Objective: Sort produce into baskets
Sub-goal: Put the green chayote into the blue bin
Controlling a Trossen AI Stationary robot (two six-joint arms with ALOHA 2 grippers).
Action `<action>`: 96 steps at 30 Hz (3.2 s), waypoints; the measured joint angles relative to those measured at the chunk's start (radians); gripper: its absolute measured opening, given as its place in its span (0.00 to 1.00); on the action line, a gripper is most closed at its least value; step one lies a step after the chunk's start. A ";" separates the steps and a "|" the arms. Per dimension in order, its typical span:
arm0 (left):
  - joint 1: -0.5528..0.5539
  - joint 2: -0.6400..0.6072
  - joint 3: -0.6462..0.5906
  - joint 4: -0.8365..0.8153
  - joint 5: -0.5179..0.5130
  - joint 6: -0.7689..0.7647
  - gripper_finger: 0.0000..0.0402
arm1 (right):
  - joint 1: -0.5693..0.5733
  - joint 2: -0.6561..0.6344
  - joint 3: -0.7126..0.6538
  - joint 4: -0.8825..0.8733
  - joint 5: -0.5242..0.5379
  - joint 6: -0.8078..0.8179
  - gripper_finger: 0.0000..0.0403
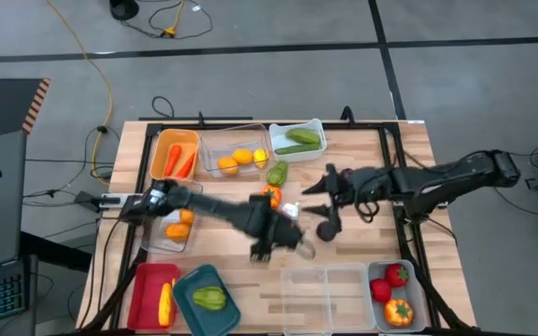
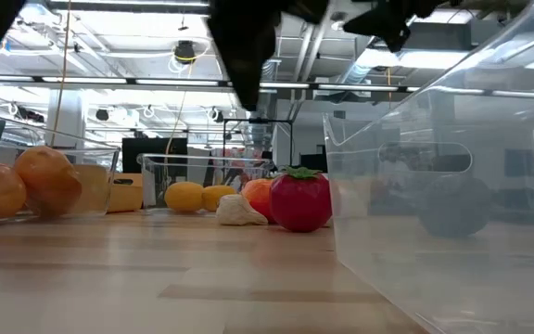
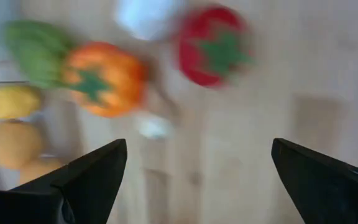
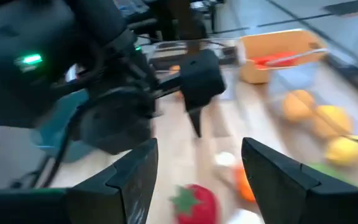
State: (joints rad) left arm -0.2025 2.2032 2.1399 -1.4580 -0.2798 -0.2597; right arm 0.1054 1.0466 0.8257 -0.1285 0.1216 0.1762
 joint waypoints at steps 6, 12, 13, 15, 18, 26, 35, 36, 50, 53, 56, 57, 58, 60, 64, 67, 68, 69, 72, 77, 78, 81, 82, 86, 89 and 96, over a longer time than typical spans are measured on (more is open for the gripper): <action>0.159 0.000 0.000 0.128 -0.013 -0.034 0.96 | -0.117 -0.114 0.000 -0.145 0.076 -0.046 0.65; 0.278 0.000 0.000 0.252 -0.024 -0.067 0.96 | -0.222 -0.161 0.000 -0.186 0.091 -0.056 0.65; 0.292 0.000 0.000 0.267 -0.023 -0.089 0.96 | -0.238 -0.161 0.000 -0.186 0.091 -0.057 0.65; 0.315 0.000 0.000 0.298 -0.024 -0.134 0.96 | -0.271 -0.160 0.000 -0.197 0.092 -0.057 0.65; 0.340 0.000 0.000 0.323 -0.024 -0.165 0.96 | -0.318 -0.147 0.000 -0.213 0.092 -0.057 0.65; 0.356 0.007 -0.056 0.362 -0.048 -0.266 0.96 | -0.416 -0.089 0.000 -0.229 0.092 -0.056 0.65; 0.357 0.009 -0.144 0.390 -0.113 -0.514 0.96 | -0.463 -0.033 0.000 -0.226 0.092 -0.055 0.65; 0.357 0.006 -0.155 0.409 -0.124 -0.534 0.96 | -0.465 -0.029 0.000 -0.225 0.092 -0.055 0.65; 0.353 0.006 -0.323 0.588 -0.152 -0.696 0.96 | -0.469 -0.013 -0.001 -0.227 0.093 -0.056 0.65; 0.352 0.009 -0.354 0.605 -0.182 -0.719 0.96 | -0.468 -0.012 -0.001 -0.227 0.093 -0.056 0.65; 0.352 0.007 -0.377 0.621 -0.190 -0.743 0.96 | -0.468 -0.013 -0.001 -0.227 0.093 -0.056 0.65; 0.352 0.007 -0.386 0.622 -0.193 -0.747 0.96 | -0.468 -0.013 -0.001 -0.228 0.093 -0.056 0.65; 0.352 0.007 -0.395 0.626 -0.196 -0.747 0.96 | -0.468 -0.013 -0.001 -0.227 0.093 -0.056 0.65; 0.353 0.008 -0.408 0.655 -0.197 -0.740 0.96 | -0.468 -0.013 -0.001 -0.227 0.092 -0.056 0.65; 0.353 0.007 -0.432 0.737 -0.178 -0.730 0.96 | -0.468 -0.013 -0.001 -0.227 0.093 -0.056 0.65; 0.352 0.008 -0.440 0.781 -0.184 -0.719 0.96 | -0.468 -0.013 -0.001 -0.227 0.093 -0.056 0.65; 0.352 0.008 -0.440 0.785 -0.190 -0.720 0.96 | -0.468 -0.013 -0.001 -0.227 0.093 -0.056 0.65; 0.352 0.008 -0.440 0.782 -0.191 -0.721 0.96 | -0.468 -0.013 -0.001 -0.227 0.093 -0.056 0.65; 0.352 0.008 -0.441 0.779 -0.186 -0.722 0.96 | -0.468 -0.013 -0.001 -0.227 0.093 -0.056 0.65; 0.352 0.008 -0.441 0.776 -0.177 -0.721 0.89 | -0.468 -0.013 -0.001 -0.227 0.093 -0.056 0.65; 0.352 0.008 -0.441 0.777 -0.177 -0.721 0.87 | -0.468 -0.013 -0.001 -0.227 0.092 -0.056 0.65; 0.352 0.008 -0.441 0.777 -0.177 -0.721 0.78 | -0.468 -0.013 -0.001 -0.227 0.093 -0.056 0.65; 0.352 0.008 -0.441 0.777 -0.177 -0.721 0.75 | -0.468 -0.013 -0.001 -0.227 0.093 -0.056 0.65; 0.352 0.008 -0.441 0.777 -0.177 -0.703 0.67 | -0.468 -0.013 -0.001 -0.227 0.093 -0.056 0.65; 0.352 0.008 -0.440 0.777 -0.176 -0.702 0.67 | -0.468 -0.013 -0.001 -0.227 0.093 -0.055 0.65; 0.349 0.008 -0.416 0.773 -0.165 -0.650 0.70 | -0.468 -0.013 -0.001 -0.227 0.093 -0.054 0.65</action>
State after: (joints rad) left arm 0.1469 2.2108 1.7243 -0.6846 -0.4448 -0.9099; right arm -0.3626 1.0340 0.8249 -0.3557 0.2142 0.1219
